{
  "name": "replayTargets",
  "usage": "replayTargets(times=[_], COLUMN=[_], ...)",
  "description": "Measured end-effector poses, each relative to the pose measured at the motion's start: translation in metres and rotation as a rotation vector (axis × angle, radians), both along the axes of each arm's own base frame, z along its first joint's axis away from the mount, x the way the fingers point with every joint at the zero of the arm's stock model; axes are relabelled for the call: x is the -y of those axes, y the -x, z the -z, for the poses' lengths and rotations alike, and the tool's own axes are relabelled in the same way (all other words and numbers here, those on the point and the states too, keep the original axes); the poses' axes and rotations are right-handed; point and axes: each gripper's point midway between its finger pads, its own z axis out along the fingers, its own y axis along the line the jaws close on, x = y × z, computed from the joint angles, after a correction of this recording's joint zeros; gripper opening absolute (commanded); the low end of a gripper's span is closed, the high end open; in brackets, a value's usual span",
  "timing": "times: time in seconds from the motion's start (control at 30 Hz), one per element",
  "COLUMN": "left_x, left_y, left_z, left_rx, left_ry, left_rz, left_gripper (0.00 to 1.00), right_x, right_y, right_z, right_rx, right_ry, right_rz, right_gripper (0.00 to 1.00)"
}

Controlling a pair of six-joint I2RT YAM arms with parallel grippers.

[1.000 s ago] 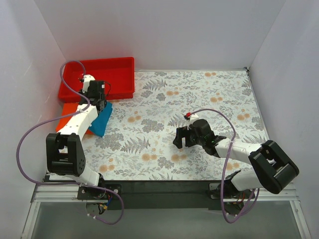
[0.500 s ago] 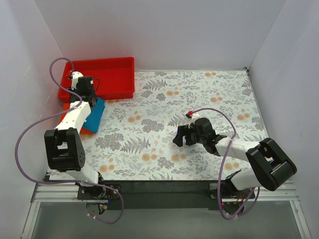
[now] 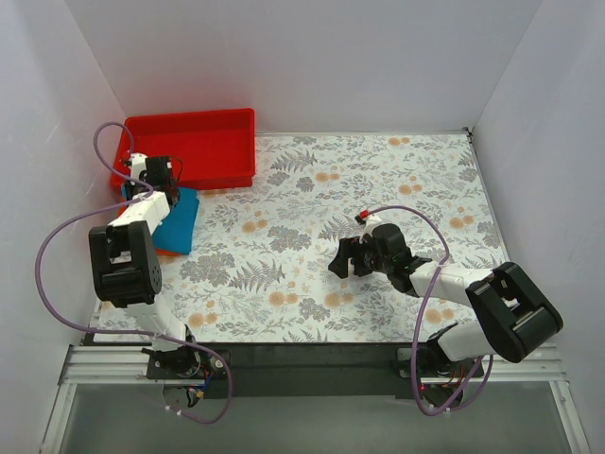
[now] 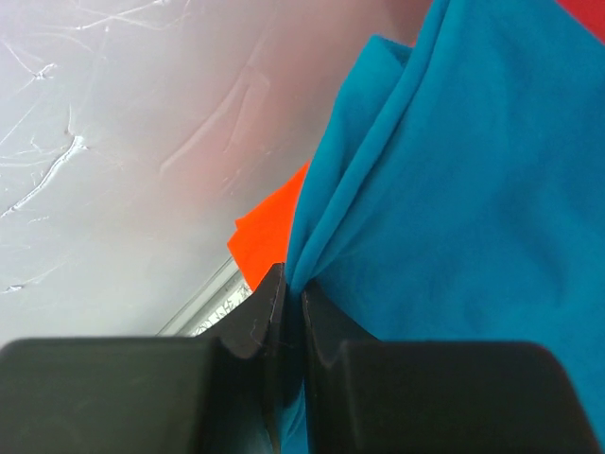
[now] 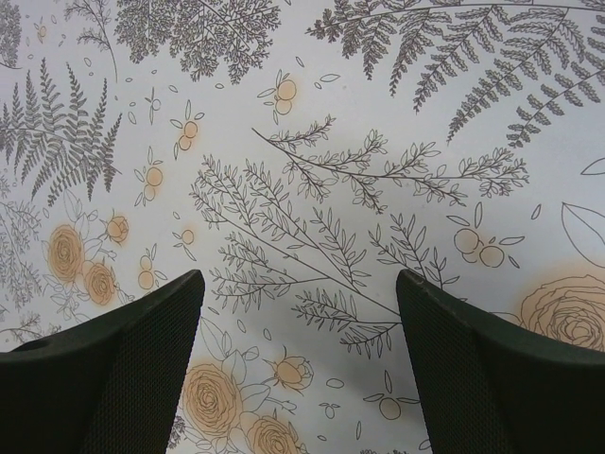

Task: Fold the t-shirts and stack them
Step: Neatly place the folded tshirt to the corner

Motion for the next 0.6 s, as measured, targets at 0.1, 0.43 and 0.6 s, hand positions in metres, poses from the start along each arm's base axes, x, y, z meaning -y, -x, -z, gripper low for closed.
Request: replayTargets(times=[0.1,0.43,0.6], left_x=[-0.007,-0.020,-0.028], left_y=[0.003,0.004,0.004], left_z=[0.005,0.019,0.007], left_rx=[-0.009,-0.061,-0.024], left_ry=[-0.005,-0.048,-0.080], left_rz=[-0.024,-0.060,-0.113], left_gripper=[0.03,0.29,0.49], right_x=[0.000,0.002,0.002], right_y=[0.000,-0.001,0.000], right_z=[0.000,-0.001,-0.001], right_rx=[-0.003,-0.007,-0.009], right_ry=[-0.004,-0.025,-0.029], right_rz=[0.001,0.003,-0.001], right_gripper=[0.88,0.88,0.88])
